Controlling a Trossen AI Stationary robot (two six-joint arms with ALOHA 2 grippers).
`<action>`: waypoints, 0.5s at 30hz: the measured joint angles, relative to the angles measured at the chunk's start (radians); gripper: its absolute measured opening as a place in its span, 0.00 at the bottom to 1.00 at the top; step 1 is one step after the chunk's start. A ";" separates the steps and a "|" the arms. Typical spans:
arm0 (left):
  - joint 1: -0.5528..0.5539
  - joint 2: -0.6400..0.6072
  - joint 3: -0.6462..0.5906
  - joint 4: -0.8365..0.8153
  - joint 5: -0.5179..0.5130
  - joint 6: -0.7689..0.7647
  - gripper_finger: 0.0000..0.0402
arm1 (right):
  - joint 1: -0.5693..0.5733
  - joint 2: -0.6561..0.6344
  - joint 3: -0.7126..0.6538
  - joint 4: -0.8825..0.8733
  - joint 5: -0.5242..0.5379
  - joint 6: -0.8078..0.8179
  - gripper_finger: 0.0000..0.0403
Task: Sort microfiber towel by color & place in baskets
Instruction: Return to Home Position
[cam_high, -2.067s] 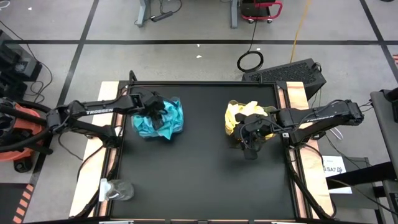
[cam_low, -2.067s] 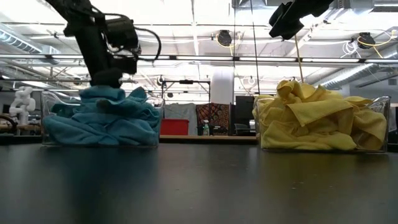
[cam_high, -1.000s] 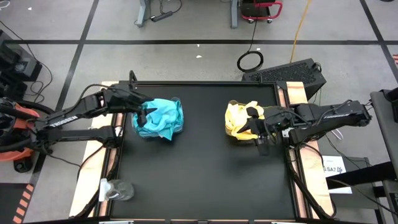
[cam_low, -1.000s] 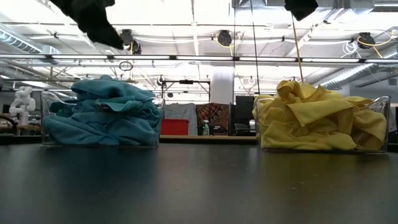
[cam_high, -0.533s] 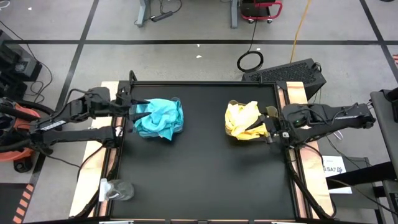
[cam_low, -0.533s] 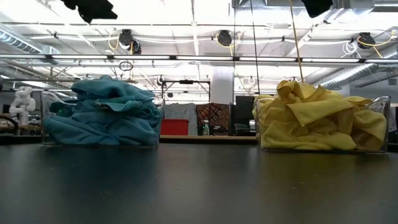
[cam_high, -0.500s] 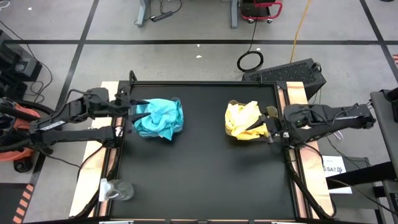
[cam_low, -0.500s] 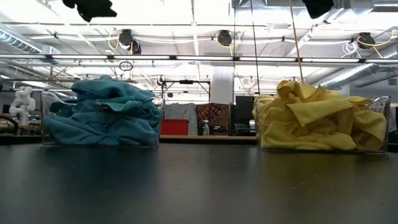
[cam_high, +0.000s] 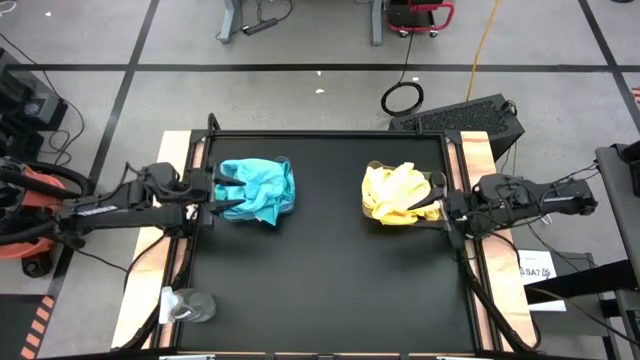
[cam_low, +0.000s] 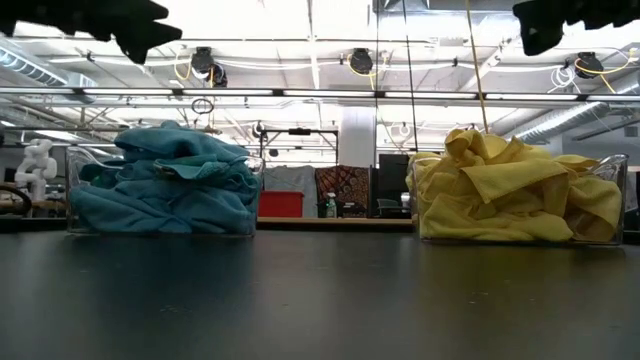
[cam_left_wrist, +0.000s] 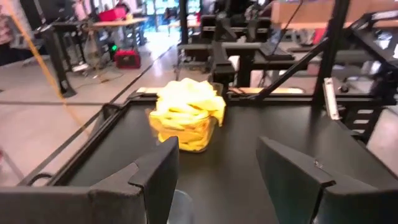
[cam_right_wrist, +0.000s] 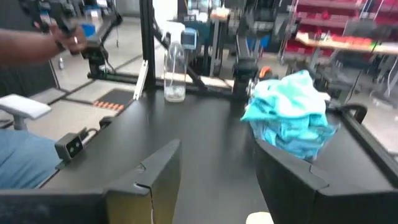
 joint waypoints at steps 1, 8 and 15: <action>-0.007 -0.015 -0.024 0.025 0.002 -0.007 0.55 | 0.000 -0.020 -0.011 0.008 0.000 -0.004 0.48; -0.028 -0.119 -0.167 0.180 0.001 -0.020 0.55 | 0.000 -0.173 -0.108 0.071 0.000 -0.050 0.48; -0.028 -0.215 -0.252 0.262 -0.001 -0.028 0.55 | 0.000 -0.351 -0.238 0.166 0.060 -0.062 0.48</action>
